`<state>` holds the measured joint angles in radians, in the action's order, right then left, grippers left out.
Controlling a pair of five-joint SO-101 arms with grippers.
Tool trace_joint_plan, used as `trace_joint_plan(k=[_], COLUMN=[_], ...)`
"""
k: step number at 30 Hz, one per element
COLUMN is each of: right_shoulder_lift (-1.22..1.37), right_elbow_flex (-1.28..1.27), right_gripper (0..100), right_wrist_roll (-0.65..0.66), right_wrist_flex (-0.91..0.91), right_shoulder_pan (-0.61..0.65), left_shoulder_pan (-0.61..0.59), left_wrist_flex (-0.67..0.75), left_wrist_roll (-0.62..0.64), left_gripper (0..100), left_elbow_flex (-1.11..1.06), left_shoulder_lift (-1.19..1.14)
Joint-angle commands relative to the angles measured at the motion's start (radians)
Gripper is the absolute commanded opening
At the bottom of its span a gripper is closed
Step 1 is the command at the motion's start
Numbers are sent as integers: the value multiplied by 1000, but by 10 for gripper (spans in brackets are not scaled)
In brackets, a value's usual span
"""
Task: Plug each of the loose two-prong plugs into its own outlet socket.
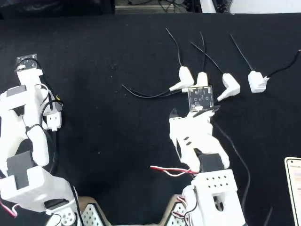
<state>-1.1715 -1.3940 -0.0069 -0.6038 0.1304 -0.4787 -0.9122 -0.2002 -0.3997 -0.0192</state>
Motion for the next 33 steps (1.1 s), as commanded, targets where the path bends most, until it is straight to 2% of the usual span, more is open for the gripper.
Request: trace_joint_plan(k=[1, 3, 9, 18, 21, 26, 28, 33], right_shoulder_lift=[-16, -16, -16, -16, -16, -16, -16, -19], right_elbow_flex=[10, 10, 10, 4, 4, 4, 4, 4], right_gripper=[222, 222, 222, 222, 222, 222, 222, 222], right_wrist_roll=[11, 11, 11, 12, 12, 12, 12, 12], right_wrist_flex=[25, 25, 23, 29, 29, 29, 29, 29], right_shoulder_pan=[18, 18, 18, 18, 18, 18, 18, 17], left_shoulder_pan=[7, 8, 10, 21, 67, 200, 236, 343], left_wrist_flex=[8, 3, 0, -25, -92, -216, -262, -387], left_wrist_roll=[2, 2, -71, -75, -86, -330, -371, -394], left_gripper=[247, 277, 259, 255, 220, 22, 47, 32], left_elbow_flex=[62, 62, 104, 182, 197, 186, 186, 193], left_shoulder_lift=[5, 3, -52, -195, -176, -164, -167, -147])
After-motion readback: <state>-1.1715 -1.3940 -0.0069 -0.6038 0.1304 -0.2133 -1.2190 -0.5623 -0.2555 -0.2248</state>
